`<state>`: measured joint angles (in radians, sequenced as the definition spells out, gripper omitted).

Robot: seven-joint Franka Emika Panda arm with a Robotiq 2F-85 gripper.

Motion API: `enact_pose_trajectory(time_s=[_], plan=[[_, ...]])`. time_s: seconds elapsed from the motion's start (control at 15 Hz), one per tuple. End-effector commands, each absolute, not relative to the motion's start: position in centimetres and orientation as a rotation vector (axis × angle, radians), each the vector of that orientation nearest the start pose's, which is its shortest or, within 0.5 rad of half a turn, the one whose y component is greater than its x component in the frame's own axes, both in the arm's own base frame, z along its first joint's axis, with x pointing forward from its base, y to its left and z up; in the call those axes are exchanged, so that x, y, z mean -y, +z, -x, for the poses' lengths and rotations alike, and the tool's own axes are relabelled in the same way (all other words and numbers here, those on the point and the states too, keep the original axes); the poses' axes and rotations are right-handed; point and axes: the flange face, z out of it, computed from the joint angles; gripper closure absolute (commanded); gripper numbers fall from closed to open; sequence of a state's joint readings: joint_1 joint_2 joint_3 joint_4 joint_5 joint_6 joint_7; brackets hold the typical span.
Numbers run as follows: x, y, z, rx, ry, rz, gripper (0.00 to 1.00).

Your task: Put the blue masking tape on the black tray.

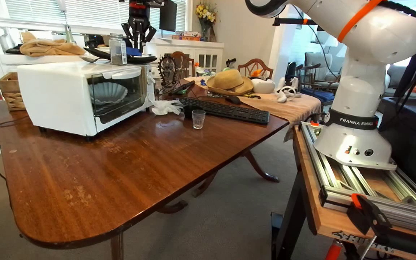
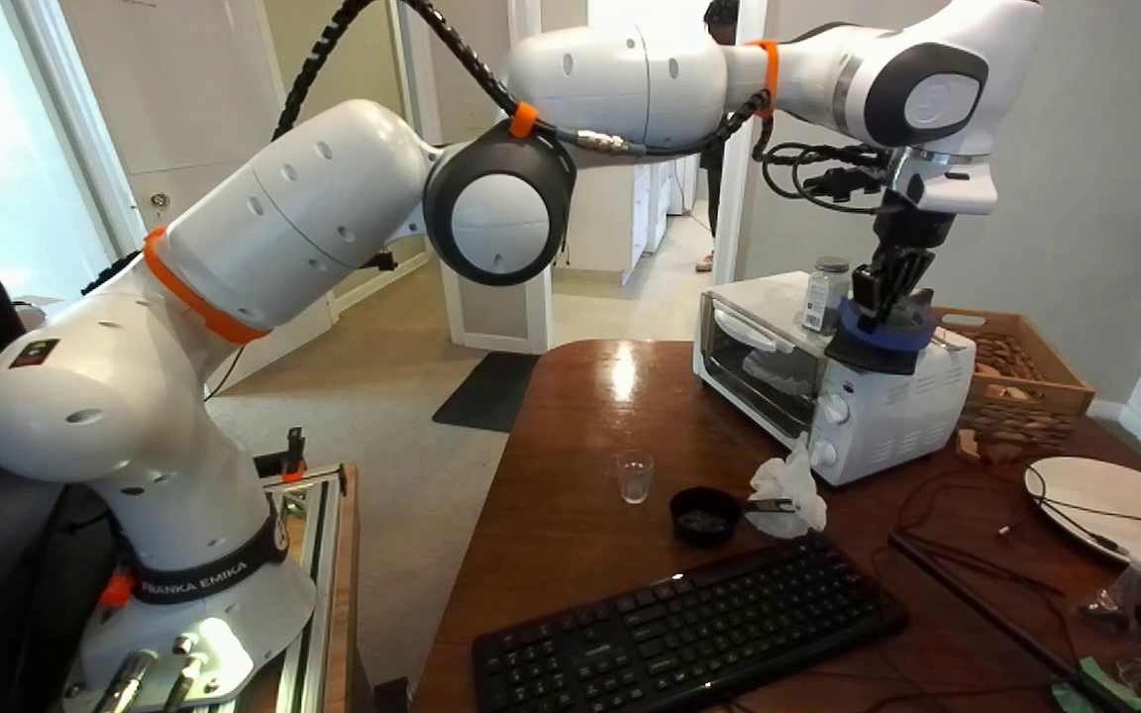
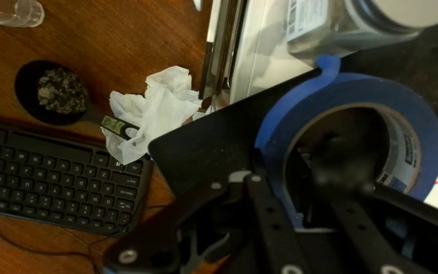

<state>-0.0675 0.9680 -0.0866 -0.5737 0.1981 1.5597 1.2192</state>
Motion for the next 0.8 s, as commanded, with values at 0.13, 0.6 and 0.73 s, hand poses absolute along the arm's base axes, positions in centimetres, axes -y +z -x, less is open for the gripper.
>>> enact_pose_trajectory(time_s=[0.13, 0.6, 0.73], plan=[[5.9, 42.8, -77.4, -1.908, 0.096, 2.401, 0.49], [7.0, 47.7, -77.1, -1.931, -0.032, 2.314, 0.00], [7.7, 50.0, -76.8, -1.956, -0.094, 2.260, 0.00]])
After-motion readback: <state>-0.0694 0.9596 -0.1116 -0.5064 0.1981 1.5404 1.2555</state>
